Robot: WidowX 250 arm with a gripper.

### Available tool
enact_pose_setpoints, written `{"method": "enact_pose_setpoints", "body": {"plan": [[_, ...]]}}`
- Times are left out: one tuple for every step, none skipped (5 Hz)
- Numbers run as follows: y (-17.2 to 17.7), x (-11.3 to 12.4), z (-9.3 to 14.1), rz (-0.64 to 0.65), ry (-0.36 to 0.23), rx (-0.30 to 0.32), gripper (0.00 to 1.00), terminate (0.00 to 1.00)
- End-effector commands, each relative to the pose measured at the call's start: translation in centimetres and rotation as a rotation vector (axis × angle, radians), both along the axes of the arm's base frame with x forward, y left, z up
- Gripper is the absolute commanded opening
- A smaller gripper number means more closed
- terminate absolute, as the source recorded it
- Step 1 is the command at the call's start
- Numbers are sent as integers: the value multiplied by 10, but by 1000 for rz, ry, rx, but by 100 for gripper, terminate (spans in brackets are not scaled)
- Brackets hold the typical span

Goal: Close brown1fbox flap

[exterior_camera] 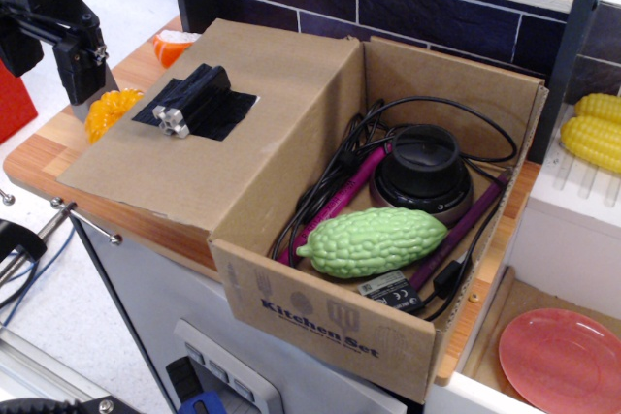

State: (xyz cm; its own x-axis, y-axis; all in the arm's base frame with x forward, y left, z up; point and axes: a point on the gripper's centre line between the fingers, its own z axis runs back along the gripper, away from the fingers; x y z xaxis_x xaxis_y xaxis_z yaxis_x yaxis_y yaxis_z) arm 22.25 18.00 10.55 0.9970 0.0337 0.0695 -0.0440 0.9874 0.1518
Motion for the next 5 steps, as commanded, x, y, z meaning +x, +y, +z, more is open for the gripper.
{"method": "enact_pose_setpoints", "body": {"plan": [[0, 0, 0, 0, 0, 0, 100, 0], [8, 1, -6, 14, -18, 46, 100, 0], [20, 3, -12, 20, -15, 48, 100, 0], [28, 1, -23, 17, -21, 37, 100, 0], [34, 2, -33, 9, -24, -14, 100, 0]]}}
